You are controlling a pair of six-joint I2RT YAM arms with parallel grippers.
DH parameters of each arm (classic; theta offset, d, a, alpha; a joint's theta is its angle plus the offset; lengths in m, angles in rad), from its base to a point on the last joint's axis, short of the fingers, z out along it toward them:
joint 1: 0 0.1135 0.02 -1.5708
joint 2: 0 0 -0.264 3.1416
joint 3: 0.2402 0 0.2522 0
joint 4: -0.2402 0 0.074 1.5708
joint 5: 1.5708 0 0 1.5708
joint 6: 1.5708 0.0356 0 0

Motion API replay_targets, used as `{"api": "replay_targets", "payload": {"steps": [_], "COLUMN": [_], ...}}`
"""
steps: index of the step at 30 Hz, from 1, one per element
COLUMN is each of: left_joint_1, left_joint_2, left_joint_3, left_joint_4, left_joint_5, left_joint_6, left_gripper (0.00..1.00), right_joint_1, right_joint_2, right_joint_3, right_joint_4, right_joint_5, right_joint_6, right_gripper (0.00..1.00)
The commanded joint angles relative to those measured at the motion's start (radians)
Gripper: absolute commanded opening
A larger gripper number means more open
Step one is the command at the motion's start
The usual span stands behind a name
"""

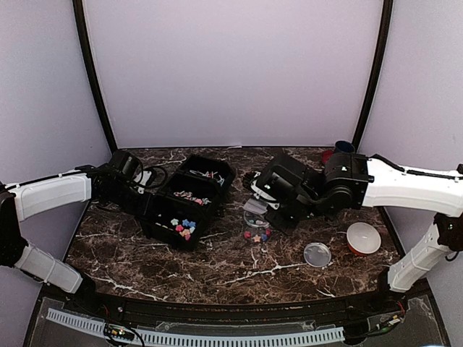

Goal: Pack the candies
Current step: Scoop the fake candies from the storage box.

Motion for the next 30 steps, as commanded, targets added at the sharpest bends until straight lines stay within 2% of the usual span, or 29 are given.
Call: {"api": "replay_targets", "payload": {"steps": [1, 9, 18, 30], "left_joint_1": [-0.002, -0.002, -0.010, -0.069], "left_joint_2": [-0.063, -0.059, -0.058, -0.056], "left_joint_3": [0.042, 0.047, 0.052, 0.069], "left_joint_4": [0.174, 0.159, 0.145, 0.105], "left_joint_5": [0.084, 0.058, 0.016, -0.107], "left_joint_6": [-0.016, -0.009, 0.003, 0.047], "left_gripper": [0.00, 0.00, 0.00, 0.00], "right_joint_1": [0.017, 0.082, 0.099, 0.099], "right_joint_2": [0.043, 0.258, 0.385, 0.550], "right_joint_3": [0.100, 0.288, 0.430, 0.566], "right_joint_4": [0.123, 0.098, 0.086, -0.026], "right_joint_5": [-0.064, -0.124, -0.208, -0.168], "right_joint_6": [-0.114, -0.239, -0.289, -0.293], "right_gripper": [0.00, 0.00, 0.00, 0.00]}}
